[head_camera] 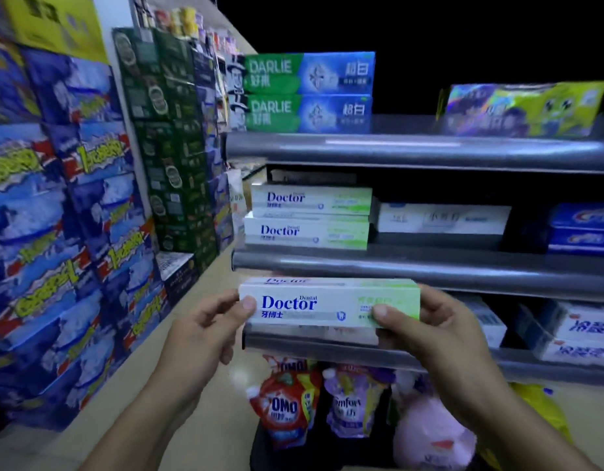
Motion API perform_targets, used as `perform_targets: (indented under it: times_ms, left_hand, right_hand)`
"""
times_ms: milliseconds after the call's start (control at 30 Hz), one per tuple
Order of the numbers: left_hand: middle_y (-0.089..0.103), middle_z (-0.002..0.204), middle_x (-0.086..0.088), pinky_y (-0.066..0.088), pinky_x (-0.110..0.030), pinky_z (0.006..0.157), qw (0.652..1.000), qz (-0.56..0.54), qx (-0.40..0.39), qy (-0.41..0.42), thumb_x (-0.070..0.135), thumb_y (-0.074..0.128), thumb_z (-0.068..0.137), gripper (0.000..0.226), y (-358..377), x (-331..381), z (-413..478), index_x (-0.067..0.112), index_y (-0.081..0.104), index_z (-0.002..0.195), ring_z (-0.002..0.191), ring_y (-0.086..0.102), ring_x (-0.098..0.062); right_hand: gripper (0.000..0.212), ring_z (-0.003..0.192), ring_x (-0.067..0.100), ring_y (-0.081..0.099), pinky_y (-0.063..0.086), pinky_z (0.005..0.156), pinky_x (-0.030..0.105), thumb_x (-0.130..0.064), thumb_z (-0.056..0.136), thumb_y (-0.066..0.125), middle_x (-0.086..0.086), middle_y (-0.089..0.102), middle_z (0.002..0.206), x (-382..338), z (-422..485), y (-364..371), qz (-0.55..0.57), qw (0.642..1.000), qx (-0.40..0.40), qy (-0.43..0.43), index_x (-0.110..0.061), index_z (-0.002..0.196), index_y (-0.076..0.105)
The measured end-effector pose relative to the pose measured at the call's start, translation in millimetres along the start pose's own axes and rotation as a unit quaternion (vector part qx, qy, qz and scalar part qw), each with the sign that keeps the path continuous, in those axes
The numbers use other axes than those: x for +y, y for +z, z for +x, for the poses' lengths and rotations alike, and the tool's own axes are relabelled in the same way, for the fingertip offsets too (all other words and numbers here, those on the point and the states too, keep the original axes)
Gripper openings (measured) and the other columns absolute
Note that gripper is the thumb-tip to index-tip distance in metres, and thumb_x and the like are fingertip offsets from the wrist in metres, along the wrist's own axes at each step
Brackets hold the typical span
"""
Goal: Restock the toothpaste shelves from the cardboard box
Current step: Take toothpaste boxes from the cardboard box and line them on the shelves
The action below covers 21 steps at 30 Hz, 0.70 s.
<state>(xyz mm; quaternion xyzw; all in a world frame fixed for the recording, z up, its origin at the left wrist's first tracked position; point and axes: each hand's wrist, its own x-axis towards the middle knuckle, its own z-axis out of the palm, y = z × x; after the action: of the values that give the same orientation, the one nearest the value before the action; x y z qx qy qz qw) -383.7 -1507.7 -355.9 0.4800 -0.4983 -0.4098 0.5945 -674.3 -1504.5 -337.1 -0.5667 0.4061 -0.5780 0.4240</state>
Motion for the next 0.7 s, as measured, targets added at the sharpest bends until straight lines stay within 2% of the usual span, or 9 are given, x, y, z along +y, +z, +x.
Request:
perform_targets:
  times_ms: [100,200,267,333,400,467,533,600,700]
  left_hand:
    - [0.070,0.077,0.014,0.044,-0.028,0.055,0.998,0.005,0.012,0.064,0.049,0.074,0.079,0.023,-5.7,28.8,26.9,0.039,0.079,0.099,0.064,0.054,-0.003]
    - [0.069,0.072,0.014,0.041,-0.020,0.054,0.994,0.020,0.029,0.101,0.048,0.077,0.081,0.036,-0.9,50.5,59.5,0.023,0.078,0.106,0.058,0.054,0.002]
    - [0.069,0.068,0.014,0.042,-0.011,0.048,0.994,0.006,0.021,0.106,0.036,0.076,0.089,0.025,6.0,58.2,79.1,0.018,0.078,0.107,0.051,0.055,0.004]
    - [0.072,0.074,0.011,0.044,-0.010,0.050,0.994,0.006,0.026,0.109,0.032,0.077,0.091,0.022,11.1,64.4,96.1,0.017,0.078,0.107,0.049,0.057,0.003]
    - [0.077,0.081,0.012,0.050,-0.016,0.062,0.991,0.024,0.057,0.122,0.035,0.079,0.088,0.020,13.3,67.8,111.6,0.023,0.079,0.104,0.059,0.065,0.002]
    - [0.078,0.086,0.015,0.058,-0.024,0.076,0.985,0.051,0.097,0.135,0.037,0.082,0.085,0.026,15.4,71.1,125.7,0.023,0.078,0.107,0.078,0.073,0.001]
    - [0.078,0.093,0.012,0.061,-0.040,0.087,0.983,0.053,0.115,0.129,0.037,0.082,0.085,0.034,19.6,72.1,136.5,0.017,0.077,0.113,0.091,0.074,-0.009]
    - [0.078,0.103,0.007,0.059,-0.047,0.093,0.981,0.086,0.127,0.117,0.041,0.081,0.085,0.042,24.7,69.4,143.3,0.015,0.075,0.118,0.096,0.073,-0.017]
    - [0.076,0.109,0.005,0.056,-0.042,0.098,0.969,0.166,0.151,0.103,0.045,0.081,0.084,0.048,29.6,58.9,148.3,0.014,0.074,0.121,0.099,0.070,-0.016]
  right_hand:
    - [0.032,0.076,0.009,0.073,0.056,0.063,0.022,-0.040,0.070,0.089,-0.004,0.079,0.091,-29.1,26.4,15.0,-0.076,0.993,0.052,-0.076,-0.030,0.099,0.079]
    - [0.028,0.084,0.022,0.073,0.060,0.077,0.039,-0.028,0.070,0.091,0.007,0.078,0.090,-45.7,61.9,21.5,-0.081,0.987,0.109,-0.089,-0.019,0.094,0.079]
    - [0.031,0.094,0.031,0.073,0.059,0.087,0.044,-0.022,0.070,0.091,0.013,0.077,0.097,-52.1,83.8,24.2,-0.083,0.985,0.124,-0.091,-0.014,0.098,0.077]
    - [0.032,0.097,0.032,0.072,0.058,0.091,0.045,-0.017,0.072,0.090,0.012,0.077,0.099,-56.1,101.7,26.5,-0.090,0.983,0.131,-0.095,-0.012,0.101,0.077]
    - [0.033,0.090,0.019,0.074,0.061,0.085,0.036,-0.017,0.075,0.088,0.003,0.078,0.094,-56.6,114.7,29.4,-0.109,0.981,0.133,-0.089,-0.011,0.105,0.076]
    - [0.031,0.075,0.000,0.072,0.057,0.067,0.016,-0.017,0.078,0.086,-0.010,0.075,0.085,-54.5,125.0,32.6,-0.124,0.979,0.134,-0.094,-0.012,0.106,0.076]
    - [0.027,0.069,-0.004,0.069,0.050,0.057,0.007,-0.018,0.080,0.085,-0.016,0.072,0.082,-51.1,134.8,35.4,-0.142,0.973,0.147,-0.103,-0.014,0.105,0.075]
    - [0.025,0.071,-0.003,0.067,0.049,0.056,0.009,-0.024,0.081,0.084,-0.017,0.069,0.081,-46.9,141.1,36.4,-0.182,0.967,0.157,-0.088,-0.019,0.103,0.073]
    - [0.022,0.076,0.010,0.068,0.051,0.068,0.024,-0.029,0.083,0.082,-0.019,0.065,0.077,-36.6,143.4,36.3,-0.265,0.951,0.150,-0.055,-0.019,0.101,0.075]
